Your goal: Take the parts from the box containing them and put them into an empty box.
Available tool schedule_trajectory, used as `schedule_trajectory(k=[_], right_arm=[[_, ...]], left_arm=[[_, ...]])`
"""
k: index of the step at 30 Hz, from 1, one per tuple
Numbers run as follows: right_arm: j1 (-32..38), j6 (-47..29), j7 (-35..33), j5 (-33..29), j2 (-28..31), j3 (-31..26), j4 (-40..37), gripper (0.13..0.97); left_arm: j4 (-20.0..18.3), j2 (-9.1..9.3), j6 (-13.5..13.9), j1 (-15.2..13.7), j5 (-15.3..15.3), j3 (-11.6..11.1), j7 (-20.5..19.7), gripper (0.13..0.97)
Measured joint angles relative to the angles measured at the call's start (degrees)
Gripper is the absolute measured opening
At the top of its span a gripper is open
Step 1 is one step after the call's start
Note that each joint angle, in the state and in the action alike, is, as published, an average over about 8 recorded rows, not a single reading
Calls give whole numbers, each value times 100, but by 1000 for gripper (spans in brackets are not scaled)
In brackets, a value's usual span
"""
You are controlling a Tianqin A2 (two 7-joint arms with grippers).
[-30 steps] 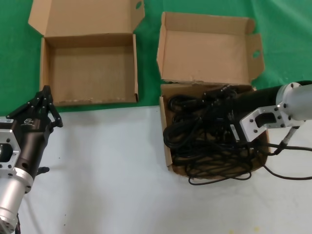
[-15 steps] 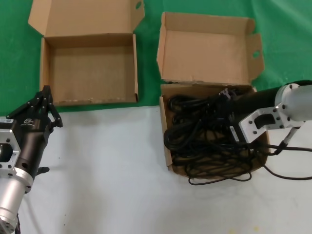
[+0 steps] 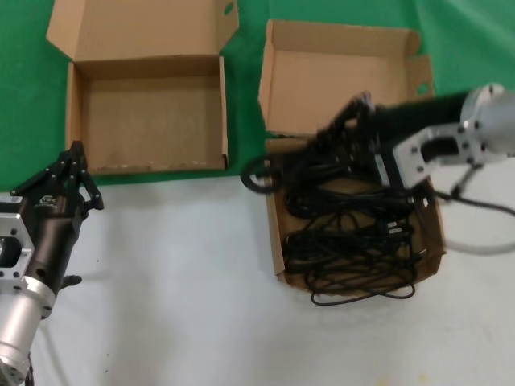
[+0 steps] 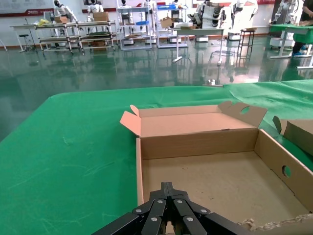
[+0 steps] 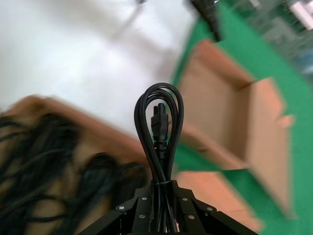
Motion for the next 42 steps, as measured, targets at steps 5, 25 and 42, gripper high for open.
schedule_trajectory(k=[5, 25, 42], right_arm=[[424, -148, 394, -8, -255, 27, 160, 209], [1434, 1172, -64, -386, -2425, -465, -2170, 213], [1232, 1632, -322, -113, -2303, -265, -2051, 339]], left_arm=[[0, 0, 0, 0, 0, 0, 0, 145], [0, 0, 0, 0, 0, 0, 0, 145], [0, 0, 0, 0, 0, 0, 0, 145]])
